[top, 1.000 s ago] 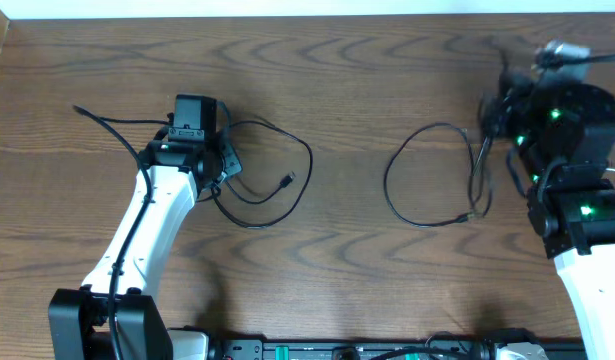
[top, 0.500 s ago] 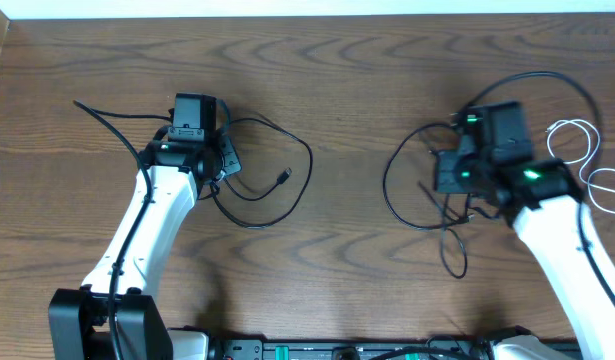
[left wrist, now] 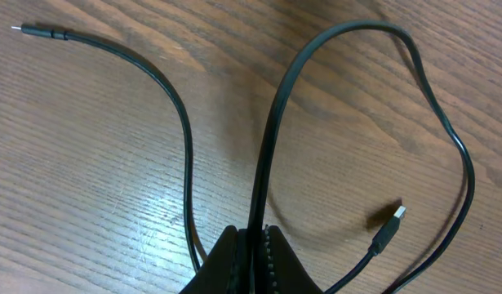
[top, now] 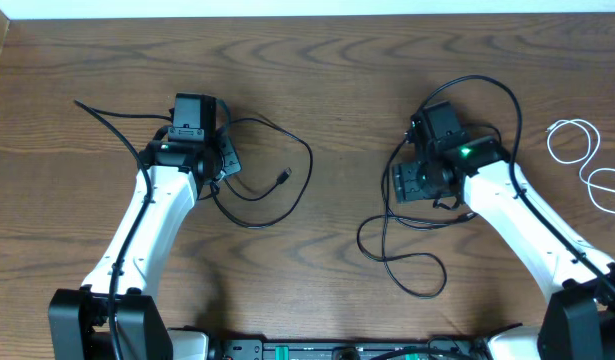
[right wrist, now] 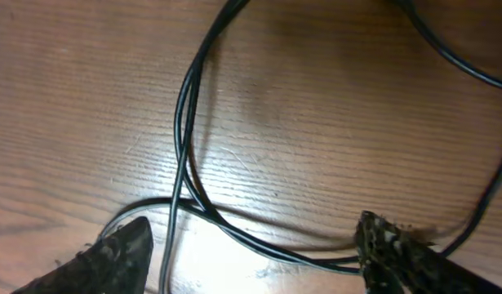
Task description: Untangle cables
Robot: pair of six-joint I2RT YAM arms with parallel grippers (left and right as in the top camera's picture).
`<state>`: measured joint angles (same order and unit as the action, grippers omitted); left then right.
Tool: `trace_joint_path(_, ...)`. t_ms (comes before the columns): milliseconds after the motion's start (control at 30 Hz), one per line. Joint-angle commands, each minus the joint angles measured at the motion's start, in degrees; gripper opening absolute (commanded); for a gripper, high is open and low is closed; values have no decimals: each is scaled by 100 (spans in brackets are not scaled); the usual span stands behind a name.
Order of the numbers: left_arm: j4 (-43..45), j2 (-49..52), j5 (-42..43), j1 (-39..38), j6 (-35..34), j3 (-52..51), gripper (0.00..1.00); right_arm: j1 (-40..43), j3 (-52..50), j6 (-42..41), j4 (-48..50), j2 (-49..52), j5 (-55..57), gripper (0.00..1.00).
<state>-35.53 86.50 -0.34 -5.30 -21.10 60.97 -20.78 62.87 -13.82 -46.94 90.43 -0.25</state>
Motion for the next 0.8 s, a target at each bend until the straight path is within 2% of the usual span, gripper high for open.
trace_joint_path(0, 2, 33, -74, 13, 52, -76, 8, -46, 4, 22, 4, 214, -216, 77)
trace_joint_path(200, 4, 33, -74, 13, 52, -76, 8, -256, 4, 20, 210, 752, -313, 78)
trace_joint_path(400, 2, 33, -74, 13, 52, -76, 8, -662, 4, 17, 817, 1370, -280, 86)
trace_joint_path(500, 2, 33, -72, 13, 52, -76, 8, -787, 4, -17, 1036, 1613, 98, 92)
trace_joint_path(567, 0, 33, -72, 13, 52, -76, 8, -826, 4, -256, 1078, 1746, 448, 90)
trace_joint_path(600, 0, 33, -72, 13, 52, -76, 8, -826, 4, -361, 1078, 1794, 566, 81)
trace_joint_path(633, 0, 33, -72, 13, 52, -76, 8, -826, 4, -407, 1078, 1834, 623, 63)
trace_joint_path(667, 0, 33, -74, 13, 52, -76, 8, -815, 4, -417, 1078, 1845, 634, 32)
trace_joint_path(700, 2, 33, -72, 13, 52, -76, 8, -800, 4, -417, 1082, 1845, 634, 8)
trace_joint_path(733, 2, 33, -74, 13, 52, -76, 8, -789, 7, -417, 1099, 1838, 634, 1)
trace_joint_path(767, 2, 33, -74, 13, 52, -76, 8, -772, 9, -417, 1119, 1805, 634, 1)
